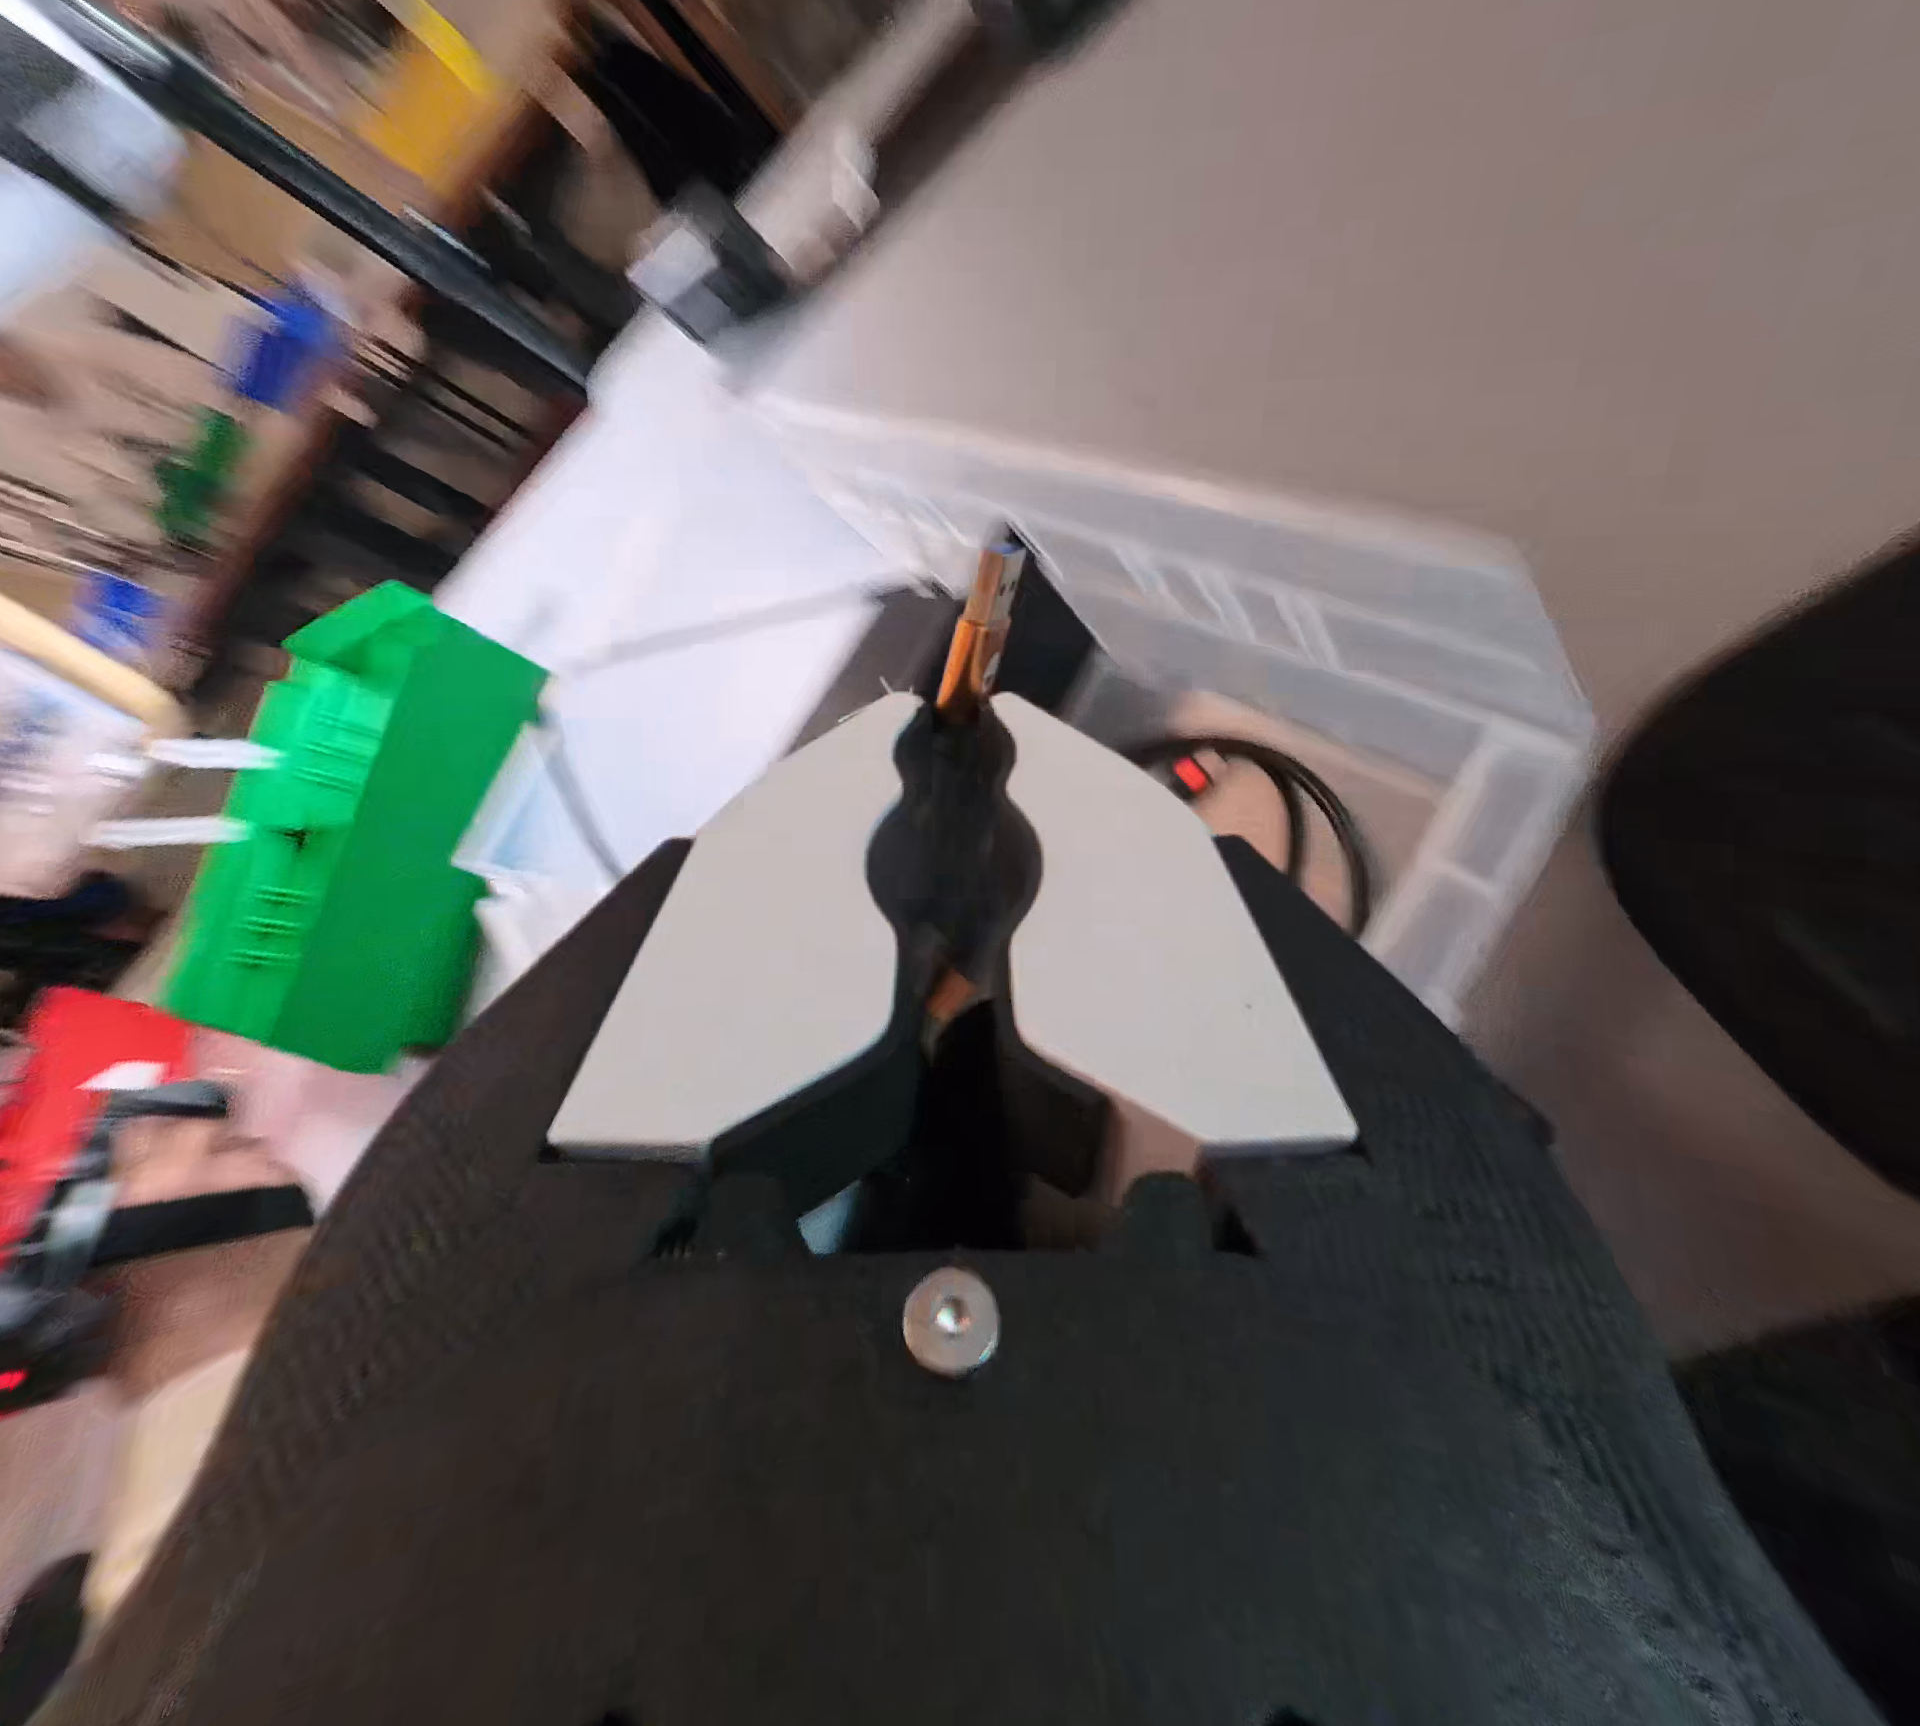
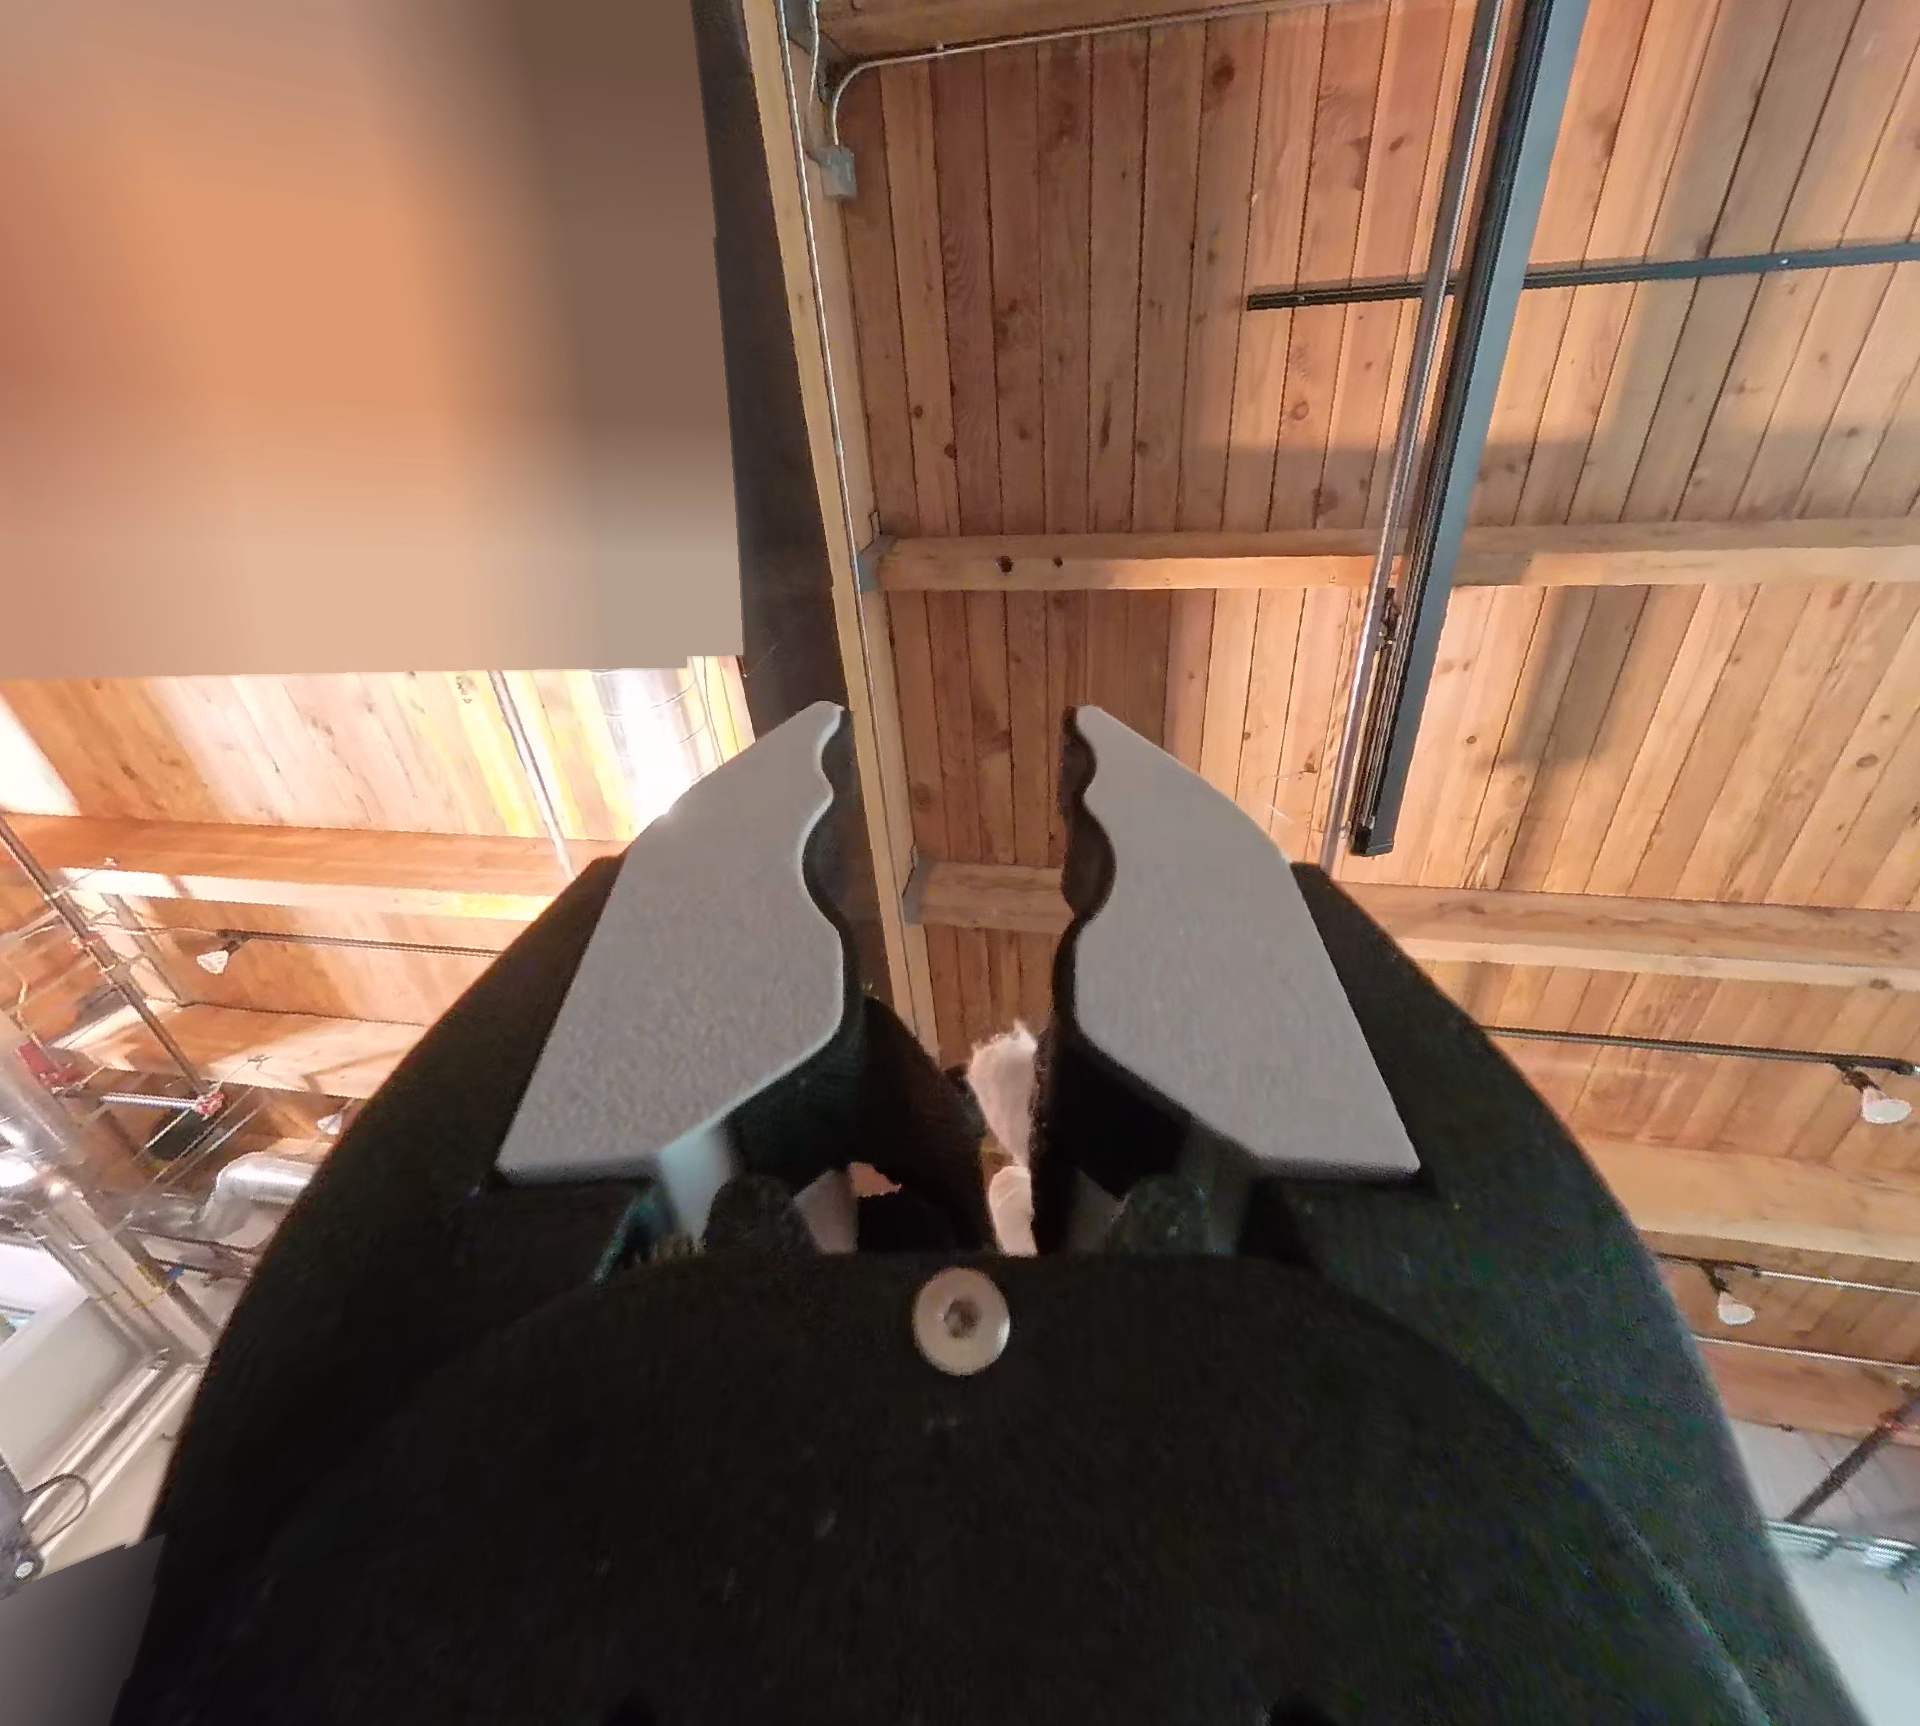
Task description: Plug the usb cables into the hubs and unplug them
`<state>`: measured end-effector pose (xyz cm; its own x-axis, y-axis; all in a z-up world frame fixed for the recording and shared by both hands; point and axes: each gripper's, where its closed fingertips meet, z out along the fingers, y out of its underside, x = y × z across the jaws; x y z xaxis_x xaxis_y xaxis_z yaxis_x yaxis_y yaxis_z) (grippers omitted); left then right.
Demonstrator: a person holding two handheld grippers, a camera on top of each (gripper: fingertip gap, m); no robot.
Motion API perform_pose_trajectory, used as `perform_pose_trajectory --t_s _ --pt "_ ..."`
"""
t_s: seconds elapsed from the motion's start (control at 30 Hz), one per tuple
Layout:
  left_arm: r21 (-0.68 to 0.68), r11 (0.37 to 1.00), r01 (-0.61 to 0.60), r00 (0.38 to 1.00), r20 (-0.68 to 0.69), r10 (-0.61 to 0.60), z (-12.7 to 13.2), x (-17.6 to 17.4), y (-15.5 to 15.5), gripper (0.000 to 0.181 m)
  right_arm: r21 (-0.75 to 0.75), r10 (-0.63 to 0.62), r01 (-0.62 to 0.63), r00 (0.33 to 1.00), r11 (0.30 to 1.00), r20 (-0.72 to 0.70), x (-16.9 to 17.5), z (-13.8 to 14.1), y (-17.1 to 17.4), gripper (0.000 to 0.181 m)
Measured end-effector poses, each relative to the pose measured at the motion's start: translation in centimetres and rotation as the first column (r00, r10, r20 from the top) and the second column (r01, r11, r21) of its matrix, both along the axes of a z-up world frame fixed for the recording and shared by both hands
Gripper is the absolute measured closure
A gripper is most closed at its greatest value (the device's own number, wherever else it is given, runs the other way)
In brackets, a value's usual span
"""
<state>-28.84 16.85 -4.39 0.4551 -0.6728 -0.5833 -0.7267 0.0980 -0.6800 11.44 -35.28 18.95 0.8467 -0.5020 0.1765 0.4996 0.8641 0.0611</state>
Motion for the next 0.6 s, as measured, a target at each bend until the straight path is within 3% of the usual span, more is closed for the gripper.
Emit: perform_pose_trajectory --t_s 0.07,0.1,0.17,0.23,0.27,0.33,0.5,0.6 --pt "0.251 0.968 0.012 0.992 0.121 -0.043 5.3 0.5 -1.2 0.173 -0.003 -0.002 0.002 1.0 1.0 0.005 -0.2 0.1 0.2 0.147" --pt "0.398 0.917 0.011 0.978 0.185 -0.092 8.2 0.7 -2.3 0.174 -0.007 -0.01 0.01 1.0 1.0 0.009 -0.3 0.2 0.3 0.148" --pt "0.642 0.765 0.051 0.924 0.26 -0.279 12.9 1.4 -6.2 0.175 -0.016 -0.03 0.03 0.999 0.999 0.016 -0.5 0.4 0.6 0.149" --pt "0.796 0.597 0.1 0.827 0.267 -0.495 15.7 1.8 -10.8 0.174 -0.018 -0.044 0.044 0.999 0.999 0.025 -0.8 0.6 0.6 0.15" --pt "0.838 0.531 0.128 0.776 0.248 -0.58 16.5 2.0 -12.9 0.175 -0.017 -0.048 0.048 0.998 0.999 0.031 -1.0 0.6 0.6 0.151" --pt "0.875 0.465 0.139 0.722 0.232 -0.652 17.5 2.0 -15.4 0.174 -0.021 -0.057 0.058 0.997 0.998 0.042 -1.4 0.5 0.8 0.152" --pt "0.892 0.408 0.197 0.73 0.145 -0.668 17.8 3.8 -17.8 0.175 -0.081 -0.071 0.078 0.994 0.994 0.081 -2.6 0.4 2.3 0.155" --pt "0.895 0.376 0.24 0.709 0.102 -0.697 17.9 5.6 -19.5 0.175 -0.196 -0.089 0.125 0.979 0.973 0.183 -4.6 0.0 4.8 0.164"
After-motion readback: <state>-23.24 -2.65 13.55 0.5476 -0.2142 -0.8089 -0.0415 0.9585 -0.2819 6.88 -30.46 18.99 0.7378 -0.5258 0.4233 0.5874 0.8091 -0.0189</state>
